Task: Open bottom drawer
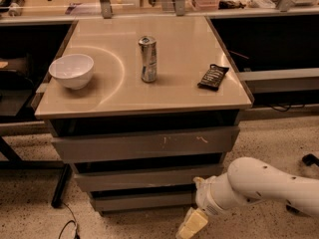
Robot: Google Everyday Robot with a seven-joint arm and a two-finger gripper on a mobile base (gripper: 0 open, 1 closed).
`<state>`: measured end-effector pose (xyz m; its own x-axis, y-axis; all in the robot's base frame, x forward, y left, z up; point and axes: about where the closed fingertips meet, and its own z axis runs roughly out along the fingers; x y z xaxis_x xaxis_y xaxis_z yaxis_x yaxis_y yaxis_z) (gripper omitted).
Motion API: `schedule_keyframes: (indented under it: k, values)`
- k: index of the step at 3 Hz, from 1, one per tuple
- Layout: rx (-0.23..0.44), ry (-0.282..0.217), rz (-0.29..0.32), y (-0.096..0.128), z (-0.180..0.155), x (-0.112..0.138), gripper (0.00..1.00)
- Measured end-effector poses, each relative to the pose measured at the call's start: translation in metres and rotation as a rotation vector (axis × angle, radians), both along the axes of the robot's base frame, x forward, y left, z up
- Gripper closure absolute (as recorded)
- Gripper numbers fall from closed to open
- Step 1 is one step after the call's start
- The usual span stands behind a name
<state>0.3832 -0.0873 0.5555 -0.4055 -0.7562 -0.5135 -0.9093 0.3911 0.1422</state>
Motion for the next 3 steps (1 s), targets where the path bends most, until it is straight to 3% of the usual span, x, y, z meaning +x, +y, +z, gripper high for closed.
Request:
schedule_keyframes:
  k: [1, 3]
  values:
    - [0.028, 0.004, 0.004, 0.012, -0.031, 0.002, 0.00]
    - [0.064, -0.045, 0.040, 0.041, -0.117, 0.029, 0.00]
